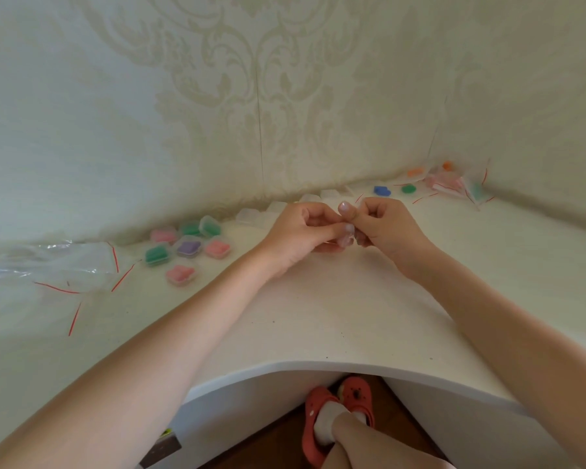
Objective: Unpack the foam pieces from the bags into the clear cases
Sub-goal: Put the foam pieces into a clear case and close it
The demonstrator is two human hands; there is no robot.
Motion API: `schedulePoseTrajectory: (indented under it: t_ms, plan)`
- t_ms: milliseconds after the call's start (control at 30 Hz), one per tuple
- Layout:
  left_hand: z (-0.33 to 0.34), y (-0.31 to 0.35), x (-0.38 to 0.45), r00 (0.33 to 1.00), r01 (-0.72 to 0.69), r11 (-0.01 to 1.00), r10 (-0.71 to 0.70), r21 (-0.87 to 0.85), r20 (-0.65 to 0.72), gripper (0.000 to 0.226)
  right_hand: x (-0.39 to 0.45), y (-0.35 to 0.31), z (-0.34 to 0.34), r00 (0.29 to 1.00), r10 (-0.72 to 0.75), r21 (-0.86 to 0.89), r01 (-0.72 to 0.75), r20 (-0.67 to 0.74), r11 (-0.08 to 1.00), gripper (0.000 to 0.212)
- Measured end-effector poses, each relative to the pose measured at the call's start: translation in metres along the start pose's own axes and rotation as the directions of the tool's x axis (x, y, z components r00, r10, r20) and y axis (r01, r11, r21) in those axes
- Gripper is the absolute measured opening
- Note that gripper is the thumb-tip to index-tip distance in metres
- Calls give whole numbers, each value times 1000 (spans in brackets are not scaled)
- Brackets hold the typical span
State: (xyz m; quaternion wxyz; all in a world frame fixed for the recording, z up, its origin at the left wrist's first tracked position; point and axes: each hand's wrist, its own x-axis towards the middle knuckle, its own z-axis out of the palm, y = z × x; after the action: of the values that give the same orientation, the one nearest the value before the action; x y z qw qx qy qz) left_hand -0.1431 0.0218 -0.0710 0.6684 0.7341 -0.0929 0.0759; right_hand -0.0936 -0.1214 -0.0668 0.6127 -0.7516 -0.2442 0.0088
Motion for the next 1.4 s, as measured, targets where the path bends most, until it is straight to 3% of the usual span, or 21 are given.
schedulePoseTrajectory:
  t_ms: [100, 200, 267, 333, 500, 700, 900, 1000, 1067, 1200, 1233, 1300, 1400]
  plan:
    - [1, 3, -1, 999, 31, 999, -33, -44, -32, 13, -1, -1, 0, 1000, -14, 13, 13, 22, 1000, 39]
    - [6, 3, 1, 988, 52, 998, -56, -31, -143, 20, -3, -1, 7, 997, -77, -108, 77, -1, 991, 37]
    - [9, 0, 3, 979, 12, 997, 4, 79, -202, 25, -6, 0, 16, 990, -139, -209, 134, -9, 969, 36]
    - [11, -3, 1, 973, -45, 980, 87, 195, -212, 28, -9, 2, 23, 990, -137, -196, 129, -25, 972, 36]
    - [17, -3, -7, 960, -169, 881, 249, 442, -129, 30, -12, -2, 27, 986, -143, -152, 130, -82, 980, 40]
    - [18, -3, -7, 932, -178, 852, 306, 492, -194, 31, -14, -4, 30, 974, -174, -201, 144, -142, 969, 42]
    - [15, 2, -8, 847, -142, 814, 394, 563, -357, 34, -15, -10, 32, 964, -230, -503, 135, -131, 853, 42]
    - [12, 4, -9, 847, -109, 812, 378, 574, -374, 35, -17, -11, 32, 970, -208, -618, 89, -123, 781, 40]
    - [10, 2, -9, 842, -113, 773, 408, 624, -353, 33, -16, -10, 28, 956, -251, -630, 102, -152, 770, 31]
    - [7, -2, -5, 802, -157, 678, 511, 718, -308, 23, -14, -9, 16, 854, -515, -645, 350, -79, 680, 4]
    - [6, -2, -4, 791, -166, 643, 539, 748, -288, 24, -13, -6, 15, 840, -540, -660, 380, -47, 648, 10]
    - [7, -4, -5, 771, -200, 558, 597, 805, -223, 26, -9, 1, 15, 866, -500, -673, 369, -2, 641, 17]
    - [12, -6, -7, 692, -273, 338, 719, 901, -60, 24, -4, 8, 15, 935, -353, -599, 303, 36, 742, 18]
